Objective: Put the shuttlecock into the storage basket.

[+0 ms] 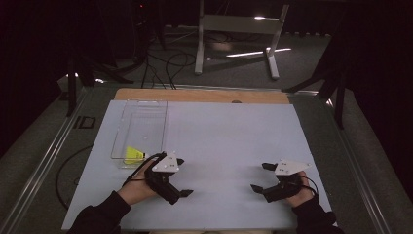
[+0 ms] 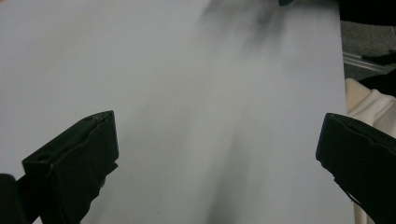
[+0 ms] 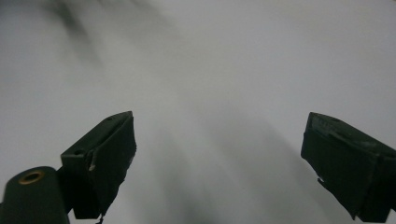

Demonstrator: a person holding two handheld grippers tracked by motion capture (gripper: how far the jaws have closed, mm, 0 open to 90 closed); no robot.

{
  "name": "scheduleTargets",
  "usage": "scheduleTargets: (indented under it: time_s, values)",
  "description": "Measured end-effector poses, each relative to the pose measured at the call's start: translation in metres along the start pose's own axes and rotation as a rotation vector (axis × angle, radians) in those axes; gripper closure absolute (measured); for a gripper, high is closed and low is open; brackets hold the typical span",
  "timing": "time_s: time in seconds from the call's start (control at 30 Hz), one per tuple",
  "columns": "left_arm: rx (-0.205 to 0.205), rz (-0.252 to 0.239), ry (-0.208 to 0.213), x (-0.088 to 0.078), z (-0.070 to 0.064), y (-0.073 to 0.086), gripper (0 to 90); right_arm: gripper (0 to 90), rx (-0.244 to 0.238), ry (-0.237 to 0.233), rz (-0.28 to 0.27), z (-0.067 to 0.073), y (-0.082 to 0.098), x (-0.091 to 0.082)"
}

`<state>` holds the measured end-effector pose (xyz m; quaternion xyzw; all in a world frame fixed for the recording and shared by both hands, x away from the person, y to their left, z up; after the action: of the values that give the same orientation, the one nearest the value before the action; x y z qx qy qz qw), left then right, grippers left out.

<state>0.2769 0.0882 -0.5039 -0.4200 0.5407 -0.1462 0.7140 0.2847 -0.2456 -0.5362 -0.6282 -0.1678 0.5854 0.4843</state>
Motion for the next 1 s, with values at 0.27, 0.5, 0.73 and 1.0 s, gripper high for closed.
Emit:
scheduleTargets:
  time_s: [0.27, 0.5, 0.73, 1.0]
  values:
    - [-0.031, 0.044, -0.002, -0.006, 0.004, 0.026, 0.2, 12.8, -0.009, -0.001, -0.008, 0.001, -0.001, -0.001]
    - [-0.076, 0.065, -0.024, -0.011, 0.011, 0.045, 0.2, 11.5, -0.006, 0.0, -0.004, 0.001, -0.002, -0.001]
    - [-0.128, 0.081, -0.03, -0.02, 0.013, 0.064, 0.2, 11.0, 0.021, -0.003, 0.023, 0.002, -0.001, -0.001]
    - [-0.196, 0.065, -0.077, -0.032, 0.02, 0.079, 0.2, 9.8, 0.041, -0.012, 0.001, 0.003, -0.001, -0.005]
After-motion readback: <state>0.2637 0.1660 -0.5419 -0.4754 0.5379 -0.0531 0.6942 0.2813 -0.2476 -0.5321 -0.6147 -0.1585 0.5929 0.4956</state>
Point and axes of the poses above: each handheld gripper's, and its own axes: x roughly forward along the jaws, y roughly out of its underside, z roughly to its left, the point moved 5 cm from there along x, roughly forward along the jaws, and after that the axes turned 10 degrees about -y, right-handed, at the moved point
